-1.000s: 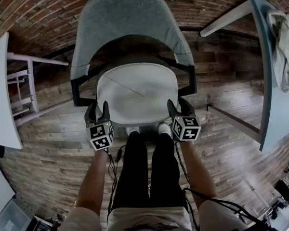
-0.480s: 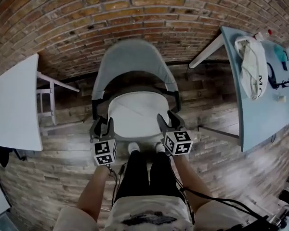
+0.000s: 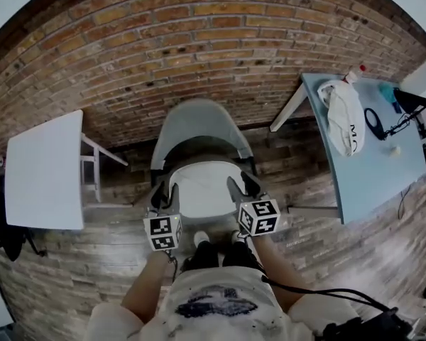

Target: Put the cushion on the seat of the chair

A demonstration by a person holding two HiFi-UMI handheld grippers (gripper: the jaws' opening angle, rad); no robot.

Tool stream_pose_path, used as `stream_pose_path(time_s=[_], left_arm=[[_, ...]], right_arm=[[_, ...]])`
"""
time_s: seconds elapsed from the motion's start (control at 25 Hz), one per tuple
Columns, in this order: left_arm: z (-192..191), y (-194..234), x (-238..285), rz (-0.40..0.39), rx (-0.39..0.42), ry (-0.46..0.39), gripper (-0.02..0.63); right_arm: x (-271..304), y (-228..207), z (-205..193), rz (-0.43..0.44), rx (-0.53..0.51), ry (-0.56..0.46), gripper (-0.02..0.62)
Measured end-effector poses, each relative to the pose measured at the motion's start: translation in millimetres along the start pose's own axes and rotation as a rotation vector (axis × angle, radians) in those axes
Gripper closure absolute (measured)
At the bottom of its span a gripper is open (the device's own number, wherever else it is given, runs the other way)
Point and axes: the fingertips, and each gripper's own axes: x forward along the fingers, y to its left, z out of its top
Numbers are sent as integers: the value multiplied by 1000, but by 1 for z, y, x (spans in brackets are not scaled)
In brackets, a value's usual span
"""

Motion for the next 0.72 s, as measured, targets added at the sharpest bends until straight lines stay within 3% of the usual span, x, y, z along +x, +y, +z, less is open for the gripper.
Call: stream_pose_path(time_s=[0.04,0.2,0.52,0.72], left_arm=[[9,-3,-5,-4,-1,-10,472],[43,-14,-28,-24,-8,-50,499],[90,-35,-47,-60,17,-134,568],[101,-37,-52,-53,13,-160,609]], right_arm=[[-6,3,8,0,-6,-12,435],[-30,13,38,4,-20,-59,445],[-60,25,84,1,-62,-151,589],[-64,40,95,38,-88,-157,597]])
